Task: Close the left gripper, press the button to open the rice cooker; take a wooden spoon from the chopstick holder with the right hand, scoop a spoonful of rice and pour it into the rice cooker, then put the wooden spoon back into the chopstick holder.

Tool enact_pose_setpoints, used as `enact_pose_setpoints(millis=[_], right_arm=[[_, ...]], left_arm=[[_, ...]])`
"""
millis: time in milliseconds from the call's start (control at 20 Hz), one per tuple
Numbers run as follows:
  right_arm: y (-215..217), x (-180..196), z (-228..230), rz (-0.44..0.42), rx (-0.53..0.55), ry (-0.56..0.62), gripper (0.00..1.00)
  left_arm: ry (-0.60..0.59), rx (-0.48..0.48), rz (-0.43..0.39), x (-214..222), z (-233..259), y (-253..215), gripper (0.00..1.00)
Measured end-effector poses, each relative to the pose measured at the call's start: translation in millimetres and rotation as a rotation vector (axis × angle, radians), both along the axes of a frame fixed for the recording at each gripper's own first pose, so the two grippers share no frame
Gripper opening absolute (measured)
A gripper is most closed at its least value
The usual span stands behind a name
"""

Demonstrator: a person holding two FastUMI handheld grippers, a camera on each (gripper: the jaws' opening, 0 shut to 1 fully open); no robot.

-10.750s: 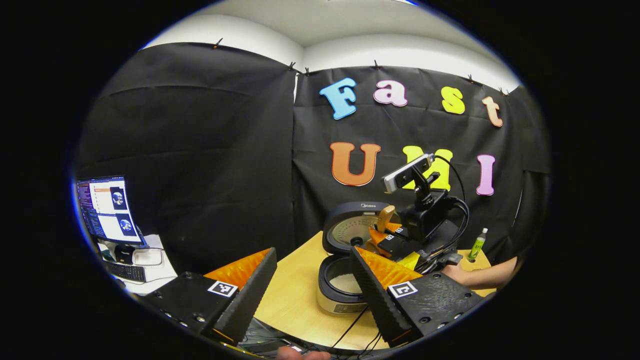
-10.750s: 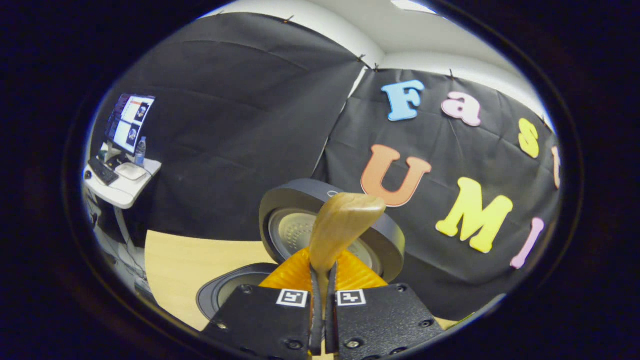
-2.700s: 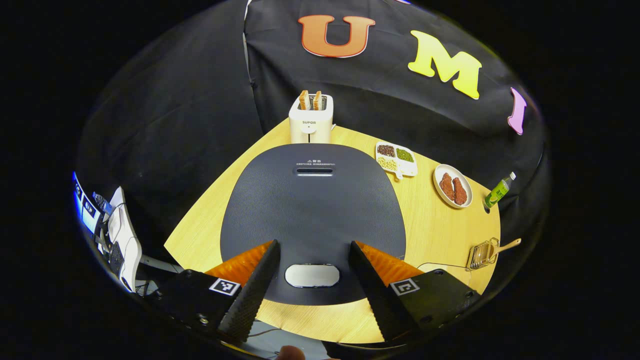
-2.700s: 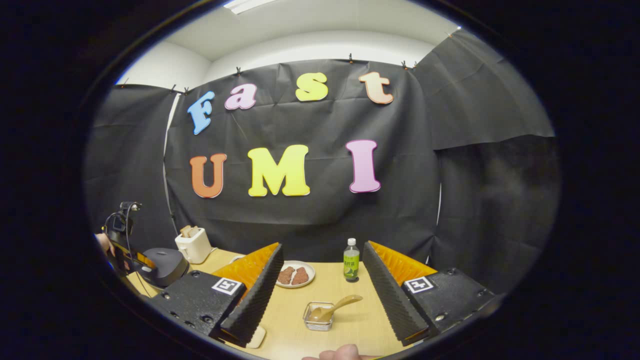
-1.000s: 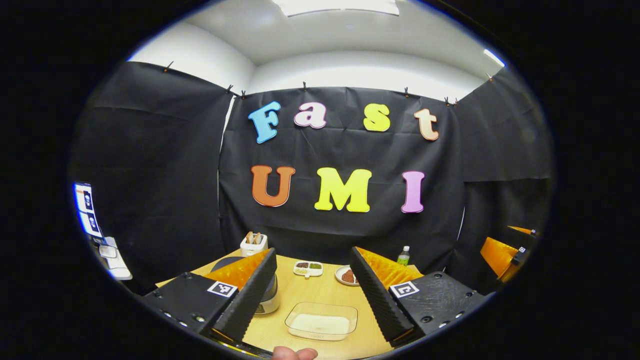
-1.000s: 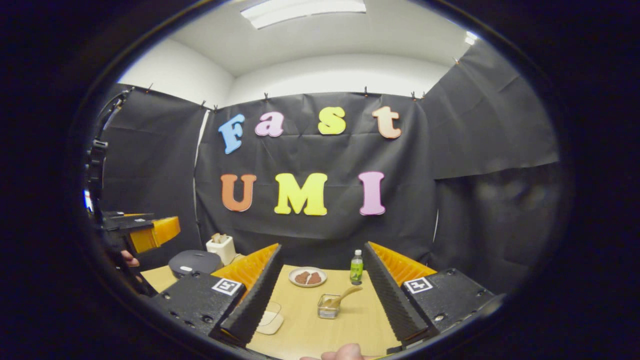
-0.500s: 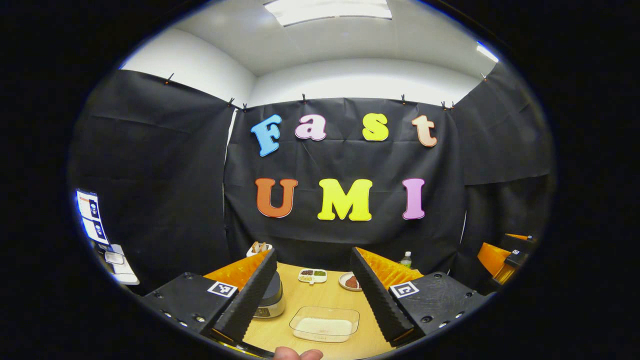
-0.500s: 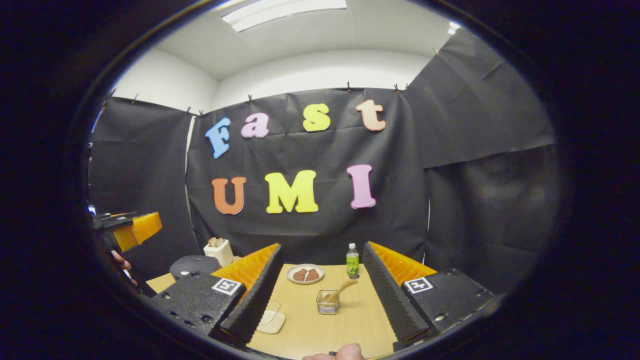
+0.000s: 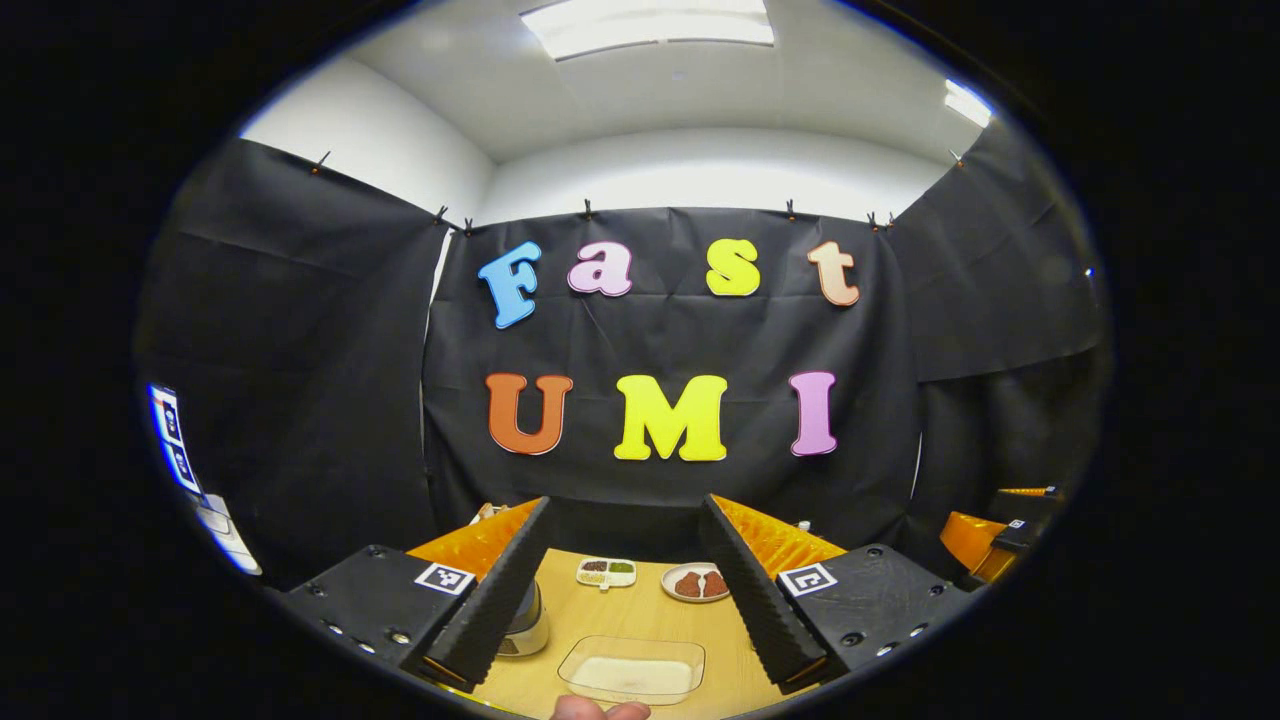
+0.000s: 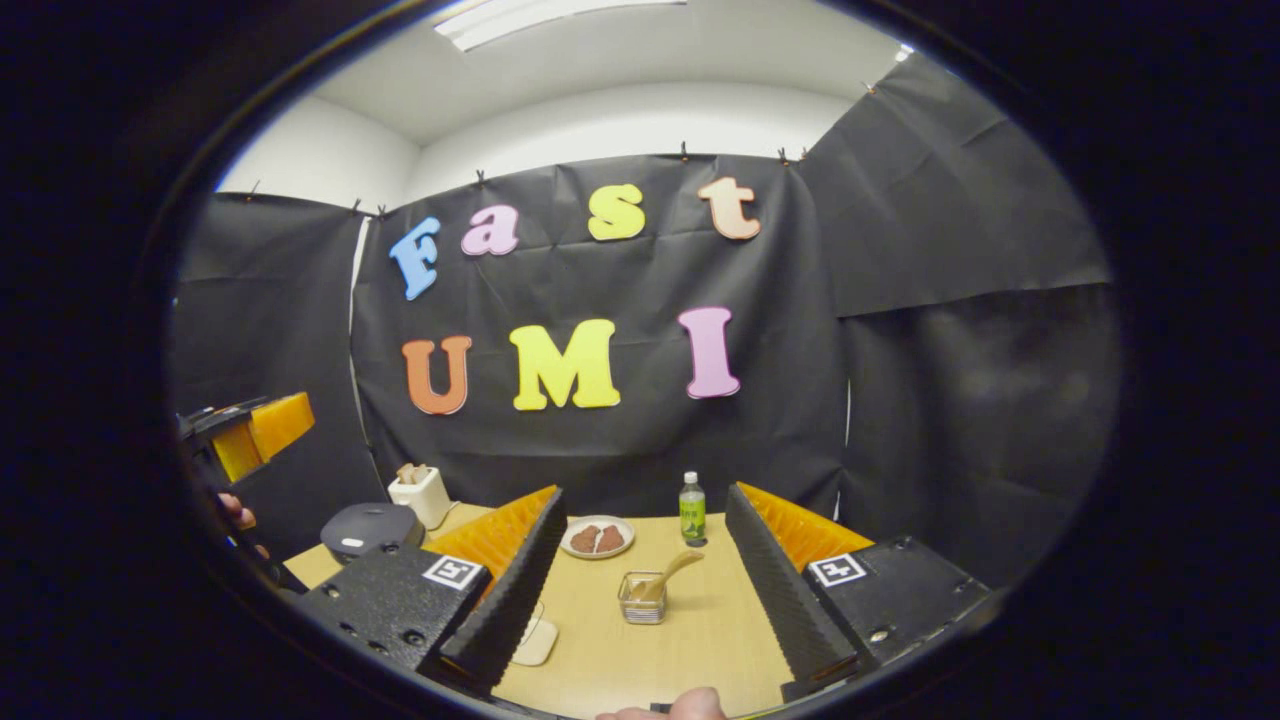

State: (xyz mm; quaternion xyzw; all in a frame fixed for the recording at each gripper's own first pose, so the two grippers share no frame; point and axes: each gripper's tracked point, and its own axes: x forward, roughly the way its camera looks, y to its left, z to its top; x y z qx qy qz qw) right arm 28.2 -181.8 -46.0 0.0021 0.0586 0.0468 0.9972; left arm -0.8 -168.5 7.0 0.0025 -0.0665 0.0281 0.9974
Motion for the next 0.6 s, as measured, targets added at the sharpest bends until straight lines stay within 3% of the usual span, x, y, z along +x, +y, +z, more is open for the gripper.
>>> enact_pose_setpoints(millis=[600], right_arm=[[5.9, -10.4, -1.0, -0.017, 0.011, 0.003, 1.0]], left_arm=[[0.019, 0.028, -0.005, -4.6, -3.8, 6.1, 0.95]])
